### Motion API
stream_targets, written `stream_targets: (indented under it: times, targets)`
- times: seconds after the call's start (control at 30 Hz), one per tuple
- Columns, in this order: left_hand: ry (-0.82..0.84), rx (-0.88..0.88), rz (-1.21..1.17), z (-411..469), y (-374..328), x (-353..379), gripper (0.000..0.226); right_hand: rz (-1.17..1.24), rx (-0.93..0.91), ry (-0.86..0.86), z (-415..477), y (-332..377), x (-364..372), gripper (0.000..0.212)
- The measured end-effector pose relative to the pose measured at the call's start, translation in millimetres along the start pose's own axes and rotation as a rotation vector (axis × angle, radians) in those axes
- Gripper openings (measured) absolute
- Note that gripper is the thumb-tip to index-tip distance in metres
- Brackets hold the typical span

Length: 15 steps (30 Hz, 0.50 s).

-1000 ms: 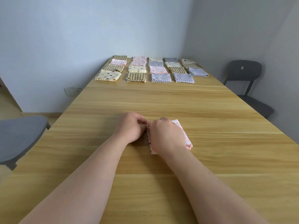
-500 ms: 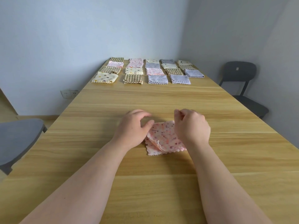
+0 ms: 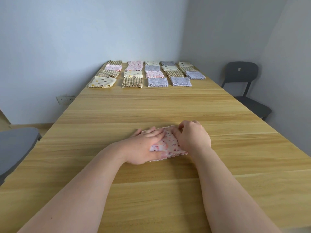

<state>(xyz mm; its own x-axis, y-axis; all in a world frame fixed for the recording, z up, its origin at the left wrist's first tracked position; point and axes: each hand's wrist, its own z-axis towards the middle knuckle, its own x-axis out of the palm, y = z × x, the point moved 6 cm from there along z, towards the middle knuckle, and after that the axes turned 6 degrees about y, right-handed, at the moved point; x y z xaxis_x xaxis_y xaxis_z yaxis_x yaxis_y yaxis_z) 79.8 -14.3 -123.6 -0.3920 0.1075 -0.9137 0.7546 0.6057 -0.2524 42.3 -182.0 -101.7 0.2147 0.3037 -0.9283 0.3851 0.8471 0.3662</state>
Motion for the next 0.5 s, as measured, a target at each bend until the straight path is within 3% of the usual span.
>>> stream_targets:
  times: [0.07, 0.17, 0.23, 0.37, 0.5]
  targets:
    - [-0.051, -0.001, -0.077, 0, 1, -2, 0.079, 0.0, -0.007, -0.004, 0, 1, -1, 0.044]
    - [-0.34, -0.02, -0.302, -4, 3, -15, 0.064, -0.014, 0.005, -0.04, -1, 3, -6, 0.044]
    - [-0.474, -0.068, -0.295, -7, 6, -20, 0.054, -0.09, 0.007, -0.028, -3, 4, -6, 0.049]
    - [-0.459, -0.196, -0.194, -2, 19, -14, 0.053, -0.082, -0.013, 0.057, -5, 8, 3, 0.05]
    - [-0.477, -0.207, -0.298, -3, 24, -15, 0.047, 0.184, -0.055, 0.053, -3, 10, 2, 0.031]
